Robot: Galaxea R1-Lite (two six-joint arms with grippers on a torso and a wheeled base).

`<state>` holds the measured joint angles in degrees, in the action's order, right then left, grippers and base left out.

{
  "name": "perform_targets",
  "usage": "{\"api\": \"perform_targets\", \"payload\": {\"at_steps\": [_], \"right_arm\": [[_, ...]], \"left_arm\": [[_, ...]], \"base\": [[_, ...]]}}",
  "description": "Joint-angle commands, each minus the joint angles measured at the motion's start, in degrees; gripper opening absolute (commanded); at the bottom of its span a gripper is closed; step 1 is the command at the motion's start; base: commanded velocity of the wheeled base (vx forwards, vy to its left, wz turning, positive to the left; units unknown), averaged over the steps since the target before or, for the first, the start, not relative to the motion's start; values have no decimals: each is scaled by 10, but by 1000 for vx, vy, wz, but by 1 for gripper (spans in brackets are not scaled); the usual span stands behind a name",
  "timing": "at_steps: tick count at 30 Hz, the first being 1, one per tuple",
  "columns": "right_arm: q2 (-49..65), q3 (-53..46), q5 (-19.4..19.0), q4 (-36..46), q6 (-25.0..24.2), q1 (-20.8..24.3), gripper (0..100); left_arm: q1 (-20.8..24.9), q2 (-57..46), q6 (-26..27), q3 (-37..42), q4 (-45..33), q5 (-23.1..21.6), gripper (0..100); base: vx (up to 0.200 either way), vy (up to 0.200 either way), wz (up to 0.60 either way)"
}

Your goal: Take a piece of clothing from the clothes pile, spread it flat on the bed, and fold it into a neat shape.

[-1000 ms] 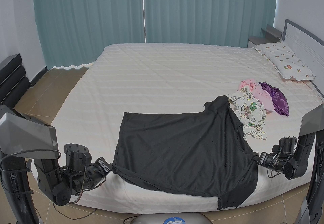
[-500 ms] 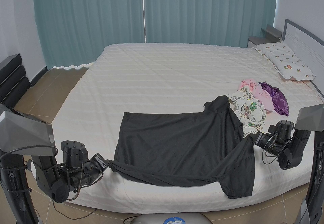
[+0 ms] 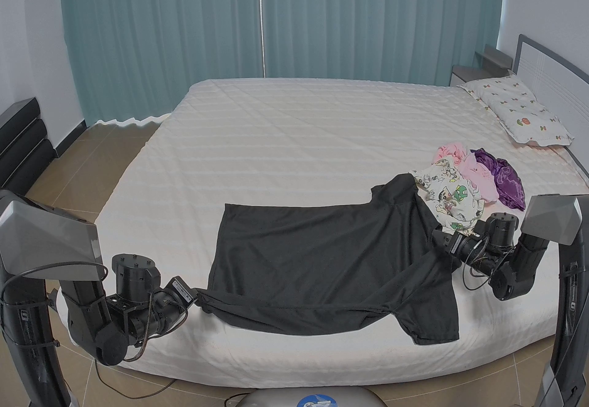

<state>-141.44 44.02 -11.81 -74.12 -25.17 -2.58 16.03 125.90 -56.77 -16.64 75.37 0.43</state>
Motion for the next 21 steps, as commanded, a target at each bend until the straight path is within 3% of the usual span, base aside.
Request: {"api": "perform_targets", "payload": {"at_steps": [1, 4, 8, 9, 14, 21], "right_arm": [[49, -53, 0, 28, 1, -32, 100], [60, -62, 4, 28, 0, -38, 100], [99, -144, -7, 28, 4, -52, 100], [107, -194, -24, 24, 10, -47, 100], [92, -286, -67, 8, 86, -46, 100], [74, -335, -66, -10, 96, -18, 100]], "left_arm": [[-1, 9, -2, -4, 0, 0, 0], [-1, 10, -2, -4, 0, 0, 0], [-1, 11, -2, -5, 0, -1, 0], [-1, 11, -1, -5, 0, -1, 0], [-1, 14, -1, -6, 0, -1, 0], [-1, 14, -1, -6, 0, -1, 0]], "base": [[0, 0, 0], [0, 0, 0], [0, 0, 0], [0, 0, 0], [0, 0, 0], [0, 0, 0]]}}
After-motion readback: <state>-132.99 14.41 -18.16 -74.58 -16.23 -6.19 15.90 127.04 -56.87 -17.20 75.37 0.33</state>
